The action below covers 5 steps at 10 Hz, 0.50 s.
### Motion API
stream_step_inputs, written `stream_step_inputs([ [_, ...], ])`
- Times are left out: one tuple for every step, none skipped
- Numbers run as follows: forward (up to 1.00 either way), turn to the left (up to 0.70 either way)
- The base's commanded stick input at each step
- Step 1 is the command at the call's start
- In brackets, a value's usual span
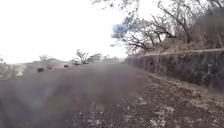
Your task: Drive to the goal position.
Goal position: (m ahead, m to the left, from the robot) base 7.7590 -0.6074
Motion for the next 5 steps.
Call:
stream_step_inputs([
  [0.7, 0.0],
  [0.7, 0.0],
  [0.7, 0.0],
  [0.7, 0.0],
  [0.7, 0.0],
])
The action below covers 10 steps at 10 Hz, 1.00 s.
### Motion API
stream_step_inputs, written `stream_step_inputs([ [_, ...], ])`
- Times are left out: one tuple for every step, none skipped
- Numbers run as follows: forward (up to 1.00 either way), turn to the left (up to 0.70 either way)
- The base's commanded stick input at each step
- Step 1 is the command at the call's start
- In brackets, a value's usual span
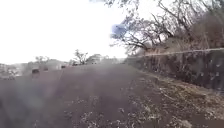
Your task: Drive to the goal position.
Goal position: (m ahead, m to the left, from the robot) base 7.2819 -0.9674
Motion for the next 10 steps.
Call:
stream_step_inputs([
  [0.7, 0.0],
  [0.7, 0.0],
  [0.7, 0.0],
  [0.7, 0.0],
  [0.7, 0.01],
  [0.7, 0.0],
  [0.7, 0.0],
  [0.7, 0.0],
  [0.7, 0.01],
  [0.7, 0.01],
])
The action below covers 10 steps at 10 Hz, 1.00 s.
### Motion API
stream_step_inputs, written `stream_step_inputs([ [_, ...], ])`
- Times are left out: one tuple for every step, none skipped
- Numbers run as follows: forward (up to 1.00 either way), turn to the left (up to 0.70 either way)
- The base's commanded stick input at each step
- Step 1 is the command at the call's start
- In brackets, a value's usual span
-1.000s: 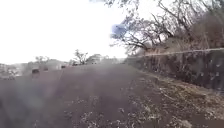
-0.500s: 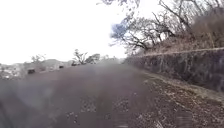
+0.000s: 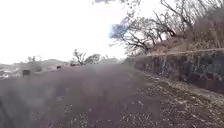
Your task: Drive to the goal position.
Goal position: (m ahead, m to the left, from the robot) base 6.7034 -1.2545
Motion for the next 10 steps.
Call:
stream_step_inputs([
  [0.7, 0.0],
  [0.7, 0.0],
  [0.7, 0.0],
  [0.7, 0.01],
  [0.7, 0.02],
  [0.7, 0.0],
  [0.7, 0.0],
  [0.7, 0.0],
  [0.7, 0.0],
  [0.7, 0.0],
])
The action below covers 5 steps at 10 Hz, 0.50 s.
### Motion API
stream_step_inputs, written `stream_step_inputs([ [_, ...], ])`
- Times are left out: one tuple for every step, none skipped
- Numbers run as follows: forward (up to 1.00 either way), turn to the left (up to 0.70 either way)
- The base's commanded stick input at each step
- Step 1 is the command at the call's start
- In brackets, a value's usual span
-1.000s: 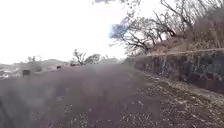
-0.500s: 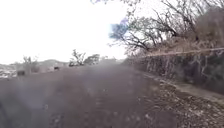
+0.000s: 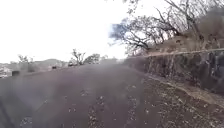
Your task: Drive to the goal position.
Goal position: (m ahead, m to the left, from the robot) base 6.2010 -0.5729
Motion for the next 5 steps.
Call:
stream_step_inputs([
  [0.7, 0.0],
  [0.7, 0.0],
  [0.7, 0.0],
  [0.7, 0.0],
  [0.7, 0.0],
])
